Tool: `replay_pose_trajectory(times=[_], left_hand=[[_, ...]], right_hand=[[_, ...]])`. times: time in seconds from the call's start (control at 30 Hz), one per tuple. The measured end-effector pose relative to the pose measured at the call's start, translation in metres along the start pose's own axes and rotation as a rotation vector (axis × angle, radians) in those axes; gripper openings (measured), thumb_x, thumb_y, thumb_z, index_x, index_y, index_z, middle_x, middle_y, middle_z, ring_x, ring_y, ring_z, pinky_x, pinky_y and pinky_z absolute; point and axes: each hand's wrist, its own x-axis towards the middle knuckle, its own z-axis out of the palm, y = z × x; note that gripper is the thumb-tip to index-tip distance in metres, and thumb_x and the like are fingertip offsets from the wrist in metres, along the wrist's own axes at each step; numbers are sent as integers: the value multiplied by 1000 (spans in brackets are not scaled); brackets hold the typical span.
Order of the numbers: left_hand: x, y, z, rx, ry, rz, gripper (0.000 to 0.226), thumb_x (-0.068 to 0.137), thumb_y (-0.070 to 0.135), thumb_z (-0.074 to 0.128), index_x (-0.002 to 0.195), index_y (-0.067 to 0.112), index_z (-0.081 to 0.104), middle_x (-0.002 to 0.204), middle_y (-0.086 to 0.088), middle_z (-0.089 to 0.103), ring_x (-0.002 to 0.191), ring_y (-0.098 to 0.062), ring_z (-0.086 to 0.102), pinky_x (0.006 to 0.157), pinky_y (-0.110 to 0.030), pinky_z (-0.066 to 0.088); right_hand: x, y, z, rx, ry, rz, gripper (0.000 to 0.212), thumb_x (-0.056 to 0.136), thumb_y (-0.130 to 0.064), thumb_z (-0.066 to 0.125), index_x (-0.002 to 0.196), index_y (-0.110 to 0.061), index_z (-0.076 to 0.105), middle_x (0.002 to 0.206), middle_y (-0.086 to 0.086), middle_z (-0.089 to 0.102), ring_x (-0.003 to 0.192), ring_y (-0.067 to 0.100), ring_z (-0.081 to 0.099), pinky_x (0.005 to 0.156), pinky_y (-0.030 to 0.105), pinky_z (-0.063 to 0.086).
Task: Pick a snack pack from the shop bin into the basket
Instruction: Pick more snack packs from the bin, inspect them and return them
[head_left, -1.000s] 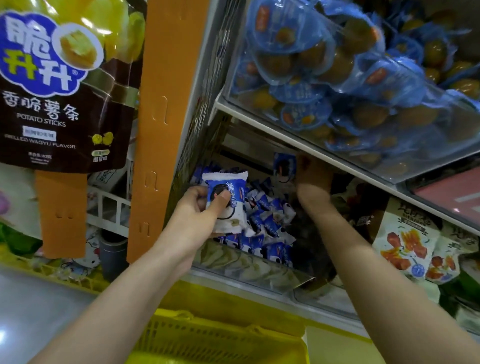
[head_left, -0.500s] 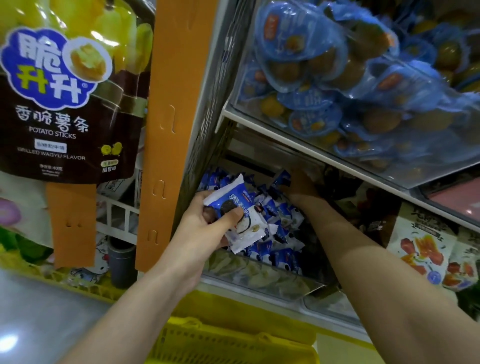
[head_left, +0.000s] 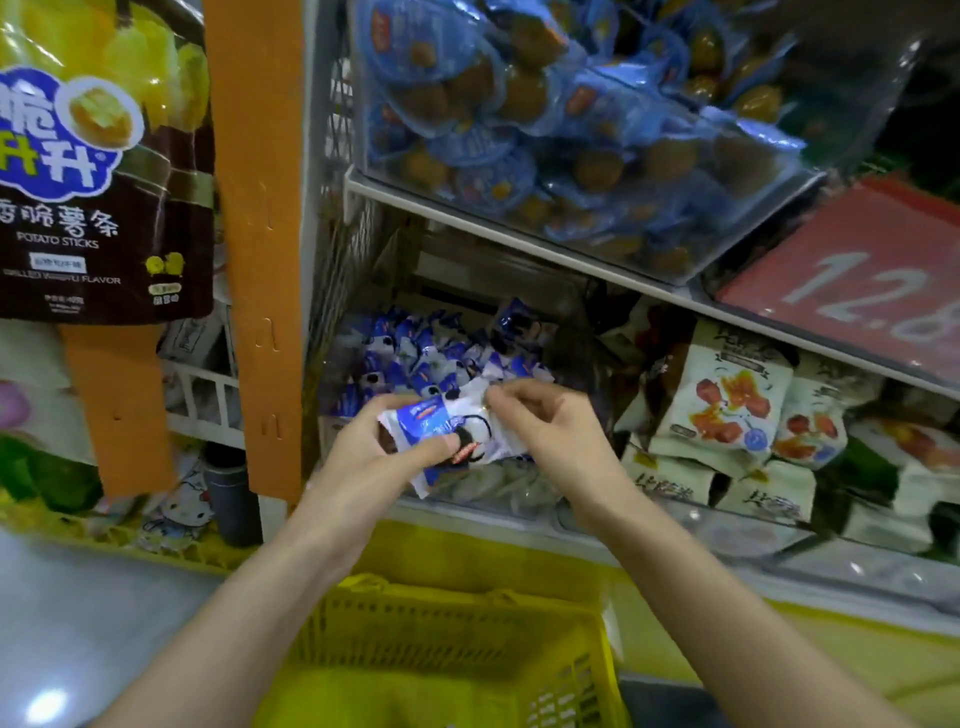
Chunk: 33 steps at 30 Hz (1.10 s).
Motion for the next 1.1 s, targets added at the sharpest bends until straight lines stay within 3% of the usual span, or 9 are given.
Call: replay_pose_trajectory(times=[0.07, 0.2, 0.33, 0.43, 0.6, 0.67, 0.83, 1.0, 1.1], left_hand=[[-11, -6, 3, 248, -96, 51, 30, 76, 9, 73, 99, 18, 56, 92, 5, 65, 75, 6, 61, 64, -3, 43], [-31, -26, 14, 474, -231, 117, 28, 74, 11, 75, 91, 22, 56, 87, 6, 61, 74, 3, 56, 62, -6, 43], [-44, -62, 21, 432, -224, 24, 26, 73, 8, 76, 88, 20, 59, 88, 4, 63, 70, -8, 55, 58, -9, 43], [-53, -104, 24, 341, -191, -63, 26, 74, 0, 73, 83, 18, 56, 87, 6, 62, 69, -6, 54, 61, -8, 44], [-61, -193, 25, 379, -119, -240, 29, 75, -1, 72, 80, 20, 52, 84, 5, 59, 74, -4, 55, 59, -7, 43], [-61, -230, 28, 432, -94, -343, 28, 76, 2, 73, 79, 19, 50, 82, 3, 58, 75, -9, 54, 57, -10, 43], [-62, -315, 32, 625, -50, -548, 34, 76, 8, 74, 101, 4, 50, 98, -11, 58, 87, -19, 53, 65, -24, 39], [-63, -365, 33, 709, -103, -629, 36, 76, 2, 72, 83, 16, 40, 104, -18, 61, 89, -22, 57, 63, -25, 36], [-59, -387, 33, 756, -131, -631, 36, 77, -1, 70, 92, 9, 38, 103, -21, 61, 98, -31, 60, 66, -25, 39]], right_hand=[[-16, 3, -5, -100, -26, -58, 20, 89, -19, 60, 73, -27, 67, 68, -18, 65, 68, -7, 58, 66, 11, 45], [-48, 20, -7, -211, -95, -74, 4, 82, -18, 68, 79, -20, 69, 67, -15, 65, 66, -5, 60, 62, 11, 46], [-79, 47, -11, -84, -19, 27, 15, 85, -14, 65, 79, -28, 65, 71, -17, 67, 70, -6, 62, 65, 9, 46], [-111, 95, -17, -87, 97, 200, 14, 92, -17, 55, 83, -22, 64, 74, -12, 68, 70, 2, 63, 66, 18, 49], [-170, 203, -31, -504, 224, 527, 30, 94, -16, 51, 119, 0, 54, 120, 18, 57, 115, 32, 50, 96, 35, 36], [-188, 233, -32, -523, 221, 623, 37, 95, -16, 48, 125, 5, 47, 125, 25, 49, 121, 37, 44, 100, 38, 33], [-219, 266, -17, -271, 305, 603, 26, 99, -20, 38, 122, -13, 48, 108, -1, 56, 99, 20, 55, 82, 32, 44], [-220, 275, -13, -283, 367, 601, 28, 98, -32, 35, 123, -25, 47, 105, -10, 57, 91, 11, 56, 72, 24, 38], [-222, 278, -11, -281, 371, 603, 28, 97, -40, 33, 121, -33, 45, 105, -8, 63, 88, 11, 60, 72, 25, 42]])
